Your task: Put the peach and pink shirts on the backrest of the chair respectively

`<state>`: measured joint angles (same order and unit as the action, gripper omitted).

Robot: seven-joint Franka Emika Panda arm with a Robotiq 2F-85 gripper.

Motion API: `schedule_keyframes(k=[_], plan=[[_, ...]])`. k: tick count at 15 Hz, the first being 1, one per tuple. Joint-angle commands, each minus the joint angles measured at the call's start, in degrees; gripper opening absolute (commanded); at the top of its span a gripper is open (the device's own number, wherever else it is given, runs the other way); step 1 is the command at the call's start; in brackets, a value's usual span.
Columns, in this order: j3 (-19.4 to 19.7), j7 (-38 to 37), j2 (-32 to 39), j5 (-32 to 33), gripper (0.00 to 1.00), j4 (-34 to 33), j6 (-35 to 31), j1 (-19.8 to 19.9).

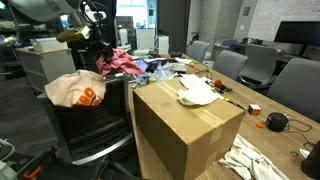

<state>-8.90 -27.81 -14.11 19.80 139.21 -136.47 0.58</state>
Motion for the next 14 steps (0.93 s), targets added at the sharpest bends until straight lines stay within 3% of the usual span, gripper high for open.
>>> schedule_keyframes(k=[1,14], plan=[[-0.07,-0.3,-2.47,0.04,0.05,1.81,-0.86,0.1],[-3.27,0.5,-2.34,6.19,0.05,-0.66,1.28,-0.21]])
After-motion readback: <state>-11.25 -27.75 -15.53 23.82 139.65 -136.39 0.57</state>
